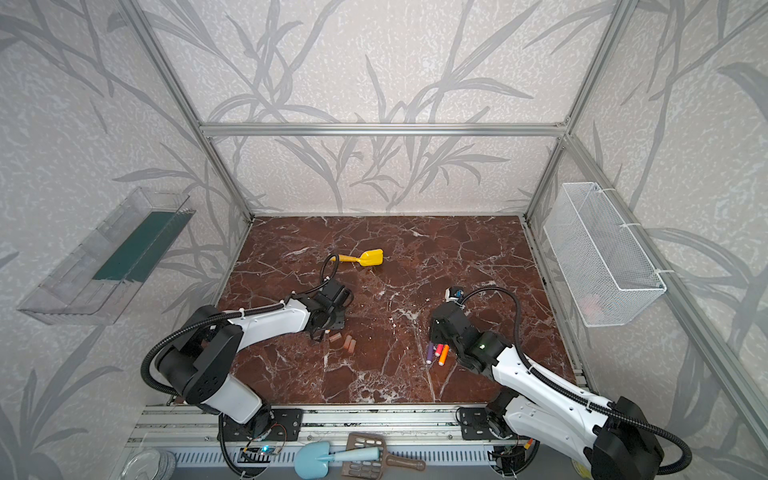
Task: Insert the pens into the pen caps
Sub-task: 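Lift the orange marker upright with the left gripper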
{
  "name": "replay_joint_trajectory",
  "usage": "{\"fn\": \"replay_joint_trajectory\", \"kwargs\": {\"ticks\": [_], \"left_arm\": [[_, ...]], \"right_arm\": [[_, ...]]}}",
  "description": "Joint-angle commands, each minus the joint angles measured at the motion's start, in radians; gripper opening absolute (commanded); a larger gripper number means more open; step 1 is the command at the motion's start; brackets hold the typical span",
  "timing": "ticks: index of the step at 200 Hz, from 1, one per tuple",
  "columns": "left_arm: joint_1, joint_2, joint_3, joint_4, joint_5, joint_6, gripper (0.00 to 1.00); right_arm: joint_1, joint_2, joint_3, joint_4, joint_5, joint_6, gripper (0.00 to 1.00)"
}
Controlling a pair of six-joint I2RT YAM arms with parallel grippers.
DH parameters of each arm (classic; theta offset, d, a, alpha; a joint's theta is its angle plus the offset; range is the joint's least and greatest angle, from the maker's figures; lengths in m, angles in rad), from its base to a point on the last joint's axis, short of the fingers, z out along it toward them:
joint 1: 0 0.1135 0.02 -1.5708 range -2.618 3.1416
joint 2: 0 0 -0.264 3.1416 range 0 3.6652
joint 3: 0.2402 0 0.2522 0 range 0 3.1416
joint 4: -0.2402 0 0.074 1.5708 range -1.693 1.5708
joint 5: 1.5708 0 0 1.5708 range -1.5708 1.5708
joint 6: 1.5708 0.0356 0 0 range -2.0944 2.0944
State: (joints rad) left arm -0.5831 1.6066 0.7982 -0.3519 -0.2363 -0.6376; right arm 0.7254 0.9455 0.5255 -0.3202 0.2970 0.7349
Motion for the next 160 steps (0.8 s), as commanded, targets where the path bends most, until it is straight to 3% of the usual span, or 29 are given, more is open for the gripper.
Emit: {"fn": "replay_joint_trajectory", "kwargs": {"ticks": [1, 35, 60, 97, 115, 160], "left_arm": [[0.003, 0.032, 0.002, -0.046, 0.009, -0.002, 0.22], [0.003, 0.023, -0.003, -0.036, 0.021, 0.001, 0.06], [0.004, -0.041, -0.024, -0.009, 0.070, 0.000, 0.00], [0.004, -0.204, 0.027, -0.106, 0.197, -0.008, 0.00], [0.003, -0.293, 0.105, -0.195, 0.210, -0.006, 0.00], [0.003, -0.409, 0.178, -0.078, 0.297, 0.026, 0.00]], "right_arm": [[-0.004, -0.016, -0.013, -0.003, 0.001, -0.006, 0.53], [-0.004, -0.017, -0.029, 0.023, -0.003, 0.001, 0.53], [-0.004, -0.027, -0.043, 0.051, -0.026, 0.003, 0.54], [-0.004, -0.091, -0.091, 0.127, -0.047, 0.019, 0.57], [-0.004, -0.119, -0.113, 0.176, -0.054, 0.033, 0.58], [-0.004, -0.146, -0.114, 0.229, -0.091, 0.064, 0.58]]}}
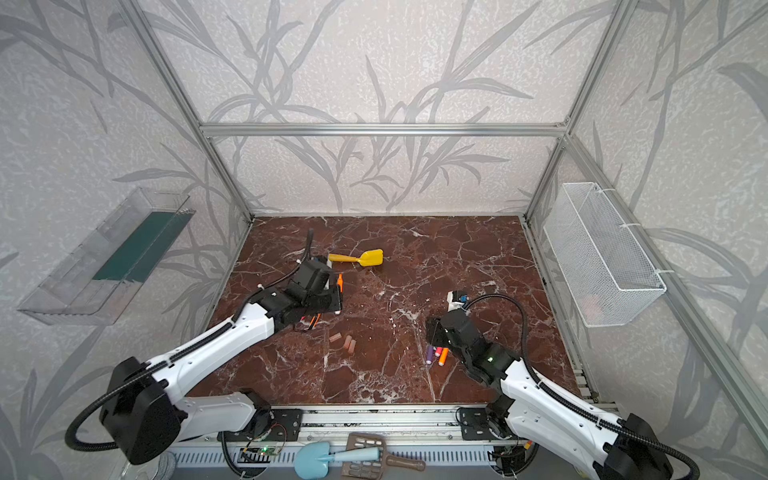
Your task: Insert the pens into the pen caps
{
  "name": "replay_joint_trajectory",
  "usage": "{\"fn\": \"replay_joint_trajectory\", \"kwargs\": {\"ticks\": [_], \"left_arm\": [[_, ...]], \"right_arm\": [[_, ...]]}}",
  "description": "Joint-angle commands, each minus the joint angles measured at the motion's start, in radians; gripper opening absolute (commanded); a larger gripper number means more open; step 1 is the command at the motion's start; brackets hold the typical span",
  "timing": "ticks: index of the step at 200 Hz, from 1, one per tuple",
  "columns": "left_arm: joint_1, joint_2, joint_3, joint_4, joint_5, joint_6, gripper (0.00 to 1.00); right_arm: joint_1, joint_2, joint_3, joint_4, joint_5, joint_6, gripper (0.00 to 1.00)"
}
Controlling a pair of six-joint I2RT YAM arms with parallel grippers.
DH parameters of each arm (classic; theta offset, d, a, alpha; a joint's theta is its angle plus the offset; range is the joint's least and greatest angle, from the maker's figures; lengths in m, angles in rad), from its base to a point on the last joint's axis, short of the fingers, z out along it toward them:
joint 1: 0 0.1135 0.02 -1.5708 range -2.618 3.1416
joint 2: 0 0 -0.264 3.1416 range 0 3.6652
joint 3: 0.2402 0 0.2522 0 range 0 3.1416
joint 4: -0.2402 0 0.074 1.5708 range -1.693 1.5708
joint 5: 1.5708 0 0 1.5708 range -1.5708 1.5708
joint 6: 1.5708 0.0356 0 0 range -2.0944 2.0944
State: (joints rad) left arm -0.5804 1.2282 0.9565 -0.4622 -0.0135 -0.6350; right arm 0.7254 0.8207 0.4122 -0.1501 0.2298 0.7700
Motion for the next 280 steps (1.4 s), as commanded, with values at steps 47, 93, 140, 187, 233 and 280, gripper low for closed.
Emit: {"fn": "replay_joint_trajectory", "kwargs": {"ticks": [47, 93, 140, 187, 233, 280], "left_arm": [[-0.064, -0.149, -0.202, 0.343, 0.069, 0.131, 0.00], [-0.179, -0.178, -0.267, 0.456, -0.040, 0.303, 0.00], [-0.227, -0.127, -0.262, 0.499, 0.015, 0.333, 0.00], [-0.247, -0.083, -0.245, 0.512, 0.075, 0.346, 0.00], [-0.319, -0.036, -0.209, 0.493, 0.062, 0.399, 0.00], [-0.398, -0.017, -0.187, 0.476, 0.029, 0.453, 0.00]], "right_arm": [[-0.004, -0.004, -0.022, 0.179, -0.078, 0.053, 0.60], [0.000, 0.106, 0.032, 0.279, -0.176, 0.061, 0.60], [0.029, 0.111, 0.025, 0.360, -0.193, 0.095, 0.59], [0.074, 0.091, 0.034, 0.417, -0.184, 0.099, 0.59], [0.109, 0.134, 0.057, 0.470, -0.182, 0.110, 0.59], [0.121, 0.194, 0.084, 0.485, -0.179, 0.124, 0.55]]}}
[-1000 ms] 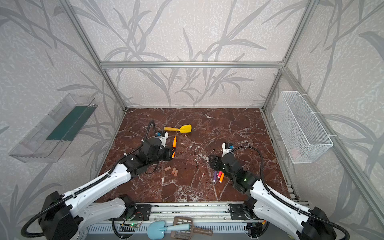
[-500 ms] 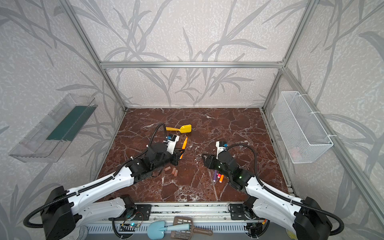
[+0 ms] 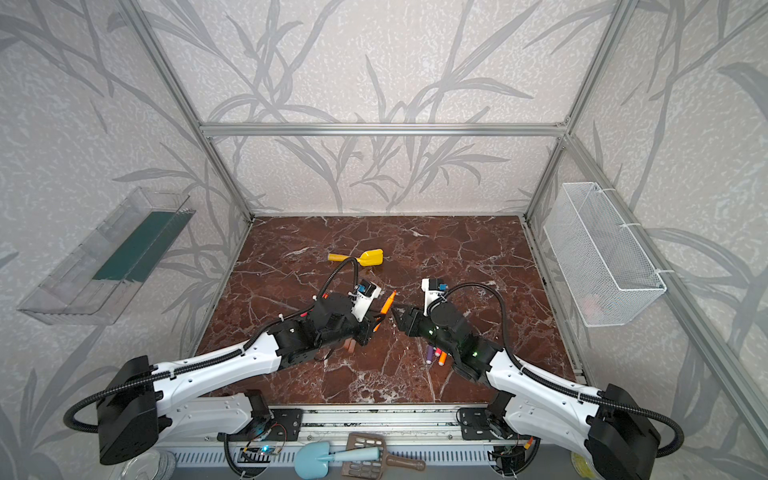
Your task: Insert the pens into the pen caps
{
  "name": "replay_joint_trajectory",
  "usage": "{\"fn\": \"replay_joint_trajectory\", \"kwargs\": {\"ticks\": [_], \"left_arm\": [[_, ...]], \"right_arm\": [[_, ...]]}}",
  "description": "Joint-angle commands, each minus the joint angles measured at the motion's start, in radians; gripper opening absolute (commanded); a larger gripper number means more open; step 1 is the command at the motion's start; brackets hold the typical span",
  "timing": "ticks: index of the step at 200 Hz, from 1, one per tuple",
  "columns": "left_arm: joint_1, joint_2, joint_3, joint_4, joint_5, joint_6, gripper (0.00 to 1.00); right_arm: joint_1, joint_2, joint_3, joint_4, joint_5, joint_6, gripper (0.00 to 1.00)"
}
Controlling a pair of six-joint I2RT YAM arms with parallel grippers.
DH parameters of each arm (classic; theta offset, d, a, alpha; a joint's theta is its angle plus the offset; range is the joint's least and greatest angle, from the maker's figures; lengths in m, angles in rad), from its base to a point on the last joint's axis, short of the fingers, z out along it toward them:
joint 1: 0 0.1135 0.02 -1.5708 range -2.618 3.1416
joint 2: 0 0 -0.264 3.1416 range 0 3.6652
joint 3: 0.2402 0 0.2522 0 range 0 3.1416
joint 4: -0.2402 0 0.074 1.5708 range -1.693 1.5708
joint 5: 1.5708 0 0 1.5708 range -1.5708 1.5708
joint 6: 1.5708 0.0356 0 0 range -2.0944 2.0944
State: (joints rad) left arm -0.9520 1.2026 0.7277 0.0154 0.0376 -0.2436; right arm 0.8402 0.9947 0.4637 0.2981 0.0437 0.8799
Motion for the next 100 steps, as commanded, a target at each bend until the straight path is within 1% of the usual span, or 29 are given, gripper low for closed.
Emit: {"fn": "replay_joint_trajectory", "kwargs": {"ticks": [1, 28, 44, 64, 100], "left_arm": [[-0.028, 0.009, 0.043, -0.002, -0.022, 0.062, 0.00], [-0.056, 0.031, 0.059, -0.010, -0.025, 0.081, 0.00], [-0.072, 0.047, 0.070, -0.018, -0.035, 0.092, 0.00], [-0.087, 0.059, 0.079, -0.024, -0.049, 0.102, 0.00], [-0.097, 0.069, 0.089, -0.034, -0.056, 0.106, 0.00]], "right_arm": [[0.007, 0.021, 0.034, 0.038, 0.007, 0.015, 0.55], [0.018, 0.052, 0.050, 0.044, 0.008, 0.016, 0.52], [0.023, 0.061, 0.052, 0.046, 0.010, 0.022, 0.47], [0.024, 0.063, 0.055, 0.044, 0.013, 0.025, 0.36], [0.029, 0.062, 0.054, 0.037, 0.022, 0.033, 0.13]]}}
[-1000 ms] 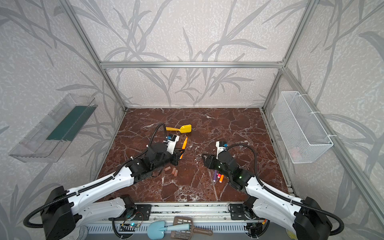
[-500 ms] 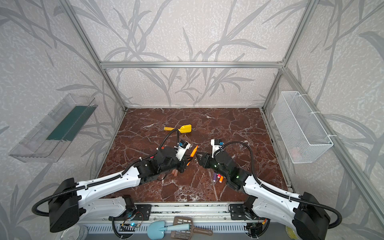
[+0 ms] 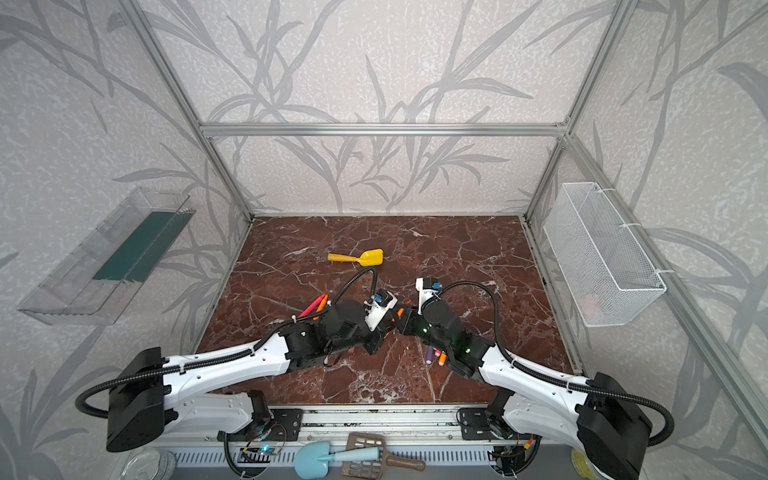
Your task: Insert the pens into the pen caps
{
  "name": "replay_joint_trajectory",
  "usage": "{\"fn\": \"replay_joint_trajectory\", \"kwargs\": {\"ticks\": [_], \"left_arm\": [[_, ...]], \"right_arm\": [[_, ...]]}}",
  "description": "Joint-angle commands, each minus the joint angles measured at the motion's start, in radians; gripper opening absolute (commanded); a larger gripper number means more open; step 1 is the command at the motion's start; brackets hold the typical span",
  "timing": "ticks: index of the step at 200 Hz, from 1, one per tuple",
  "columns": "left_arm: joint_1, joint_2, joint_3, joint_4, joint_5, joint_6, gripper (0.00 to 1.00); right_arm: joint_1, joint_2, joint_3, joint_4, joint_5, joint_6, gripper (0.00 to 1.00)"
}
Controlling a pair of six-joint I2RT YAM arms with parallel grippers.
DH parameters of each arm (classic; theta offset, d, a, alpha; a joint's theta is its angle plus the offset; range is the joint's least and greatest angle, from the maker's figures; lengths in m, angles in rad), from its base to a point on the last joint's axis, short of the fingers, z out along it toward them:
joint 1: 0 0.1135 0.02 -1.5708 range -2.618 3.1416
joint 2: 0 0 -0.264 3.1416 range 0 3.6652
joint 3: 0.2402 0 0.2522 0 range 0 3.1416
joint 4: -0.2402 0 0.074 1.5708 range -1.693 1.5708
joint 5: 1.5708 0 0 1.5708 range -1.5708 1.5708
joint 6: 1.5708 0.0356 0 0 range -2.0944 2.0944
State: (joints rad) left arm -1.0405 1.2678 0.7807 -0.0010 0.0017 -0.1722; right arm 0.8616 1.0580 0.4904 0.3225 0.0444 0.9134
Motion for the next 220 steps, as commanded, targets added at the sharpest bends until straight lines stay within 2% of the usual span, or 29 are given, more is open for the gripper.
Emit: {"fn": "replay_joint_trajectory", "kwargs": {"ticks": [1, 26, 35, 67, 88, 110, 134, 158, 178, 187, 204, 220], "left_arm": [[-0.008, 0.005, 0.037, -0.017, -0.020, 0.034, 0.00], [-0.012, 0.007, 0.035, -0.011, -0.023, 0.036, 0.00], [-0.012, 0.007, 0.035, -0.013, -0.033, 0.035, 0.00], [-0.012, 0.008, 0.029, -0.005, -0.064, 0.028, 0.23], [-0.012, 0.008, 0.028, -0.001, -0.072, 0.025, 0.30], [-0.011, 0.007, 0.023, 0.004, -0.076, 0.023, 0.32], [-0.010, -0.007, 0.011, 0.017, -0.080, 0.020, 0.29], [-0.011, -0.018, 0.009, 0.013, -0.081, 0.017, 0.17], [-0.009, -0.032, 0.004, 0.015, -0.090, 0.009, 0.00], [-0.005, -0.043, 0.001, 0.013, -0.105, 0.000, 0.00], [0.022, -0.074, -0.012, 0.005, -0.182, -0.033, 0.00], [0.104, -0.111, -0.035, -0.024, -0.289, -0.114, 0.00]], "right_arm": [[0.008, -0.001, 0.028, 0.011, 0.022, -0.001, 0.12], [0.010, 0.008, 0.026, 0.014, 0.019, 0.014, 0.01], [0.009, 0.013, 0.026, 0.021, 0.014, 0.020, 0.00], [0.011, 0.029, 0.008, 0.081, -0.016, 0.066, 0.00], [0.013, 0.043, -0.007, 0.146, -0.050, 0.106, 0.00], [0.025, 0.057, -0.021, 0.203, -0.070, 0.142, 0.00], [0.042, 0.066, -0.032, 0.234, -0.071, 0.170, 0.00], [0.051, 0.078, -0.052, 0.290, -0.079, 0.201, 0.00], [0.054, 0.088, -0.044, 0.290, -0.087, 0.194, 0.00], [0.053, 0.086, -0.032, 0.253, -0.081, 0.175, 0.09], [0.054, 0.070, -0.004, 0.145, -0.043, 0.126, 0.34], [0.060, 0.051, 0.028, -0.006, 0.025, 0.074, 0.46]]}}
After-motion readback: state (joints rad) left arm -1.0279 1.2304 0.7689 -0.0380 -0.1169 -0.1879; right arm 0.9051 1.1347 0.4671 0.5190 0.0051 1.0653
